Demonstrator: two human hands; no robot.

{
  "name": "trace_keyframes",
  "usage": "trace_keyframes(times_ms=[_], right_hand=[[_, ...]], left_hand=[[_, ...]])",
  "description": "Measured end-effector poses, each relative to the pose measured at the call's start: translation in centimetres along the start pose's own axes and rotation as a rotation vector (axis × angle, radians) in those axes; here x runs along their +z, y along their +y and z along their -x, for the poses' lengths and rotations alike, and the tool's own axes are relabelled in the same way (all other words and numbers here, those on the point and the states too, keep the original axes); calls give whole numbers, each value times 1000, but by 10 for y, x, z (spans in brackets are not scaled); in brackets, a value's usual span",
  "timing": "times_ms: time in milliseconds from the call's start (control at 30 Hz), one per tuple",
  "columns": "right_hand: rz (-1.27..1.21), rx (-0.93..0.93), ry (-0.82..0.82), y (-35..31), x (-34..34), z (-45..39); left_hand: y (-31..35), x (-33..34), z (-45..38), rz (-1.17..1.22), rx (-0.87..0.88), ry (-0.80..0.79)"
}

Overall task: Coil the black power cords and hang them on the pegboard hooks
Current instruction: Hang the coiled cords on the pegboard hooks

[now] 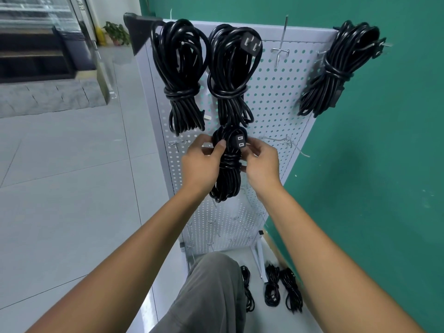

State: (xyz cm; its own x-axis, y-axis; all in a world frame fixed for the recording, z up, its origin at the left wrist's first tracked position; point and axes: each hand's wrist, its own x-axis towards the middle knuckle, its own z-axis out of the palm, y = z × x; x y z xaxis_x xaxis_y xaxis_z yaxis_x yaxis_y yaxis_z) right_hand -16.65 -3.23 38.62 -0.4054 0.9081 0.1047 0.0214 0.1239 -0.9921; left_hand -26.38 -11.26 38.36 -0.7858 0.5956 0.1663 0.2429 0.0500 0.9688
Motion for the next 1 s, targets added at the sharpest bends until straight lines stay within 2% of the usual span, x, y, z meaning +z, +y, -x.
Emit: trace_keyframes(times_ms=[333,633,1000], right_hand=[[133,-114,-19,14,-5,15],[290,-113,-71,13,-8,14],[323,-63,46,-5,3,5]], left_hand=[[-31,-1,11,160,-100,-116],[-28,-7,12,44,-54,-109],[-18,-1,4,-94,-16,27]])
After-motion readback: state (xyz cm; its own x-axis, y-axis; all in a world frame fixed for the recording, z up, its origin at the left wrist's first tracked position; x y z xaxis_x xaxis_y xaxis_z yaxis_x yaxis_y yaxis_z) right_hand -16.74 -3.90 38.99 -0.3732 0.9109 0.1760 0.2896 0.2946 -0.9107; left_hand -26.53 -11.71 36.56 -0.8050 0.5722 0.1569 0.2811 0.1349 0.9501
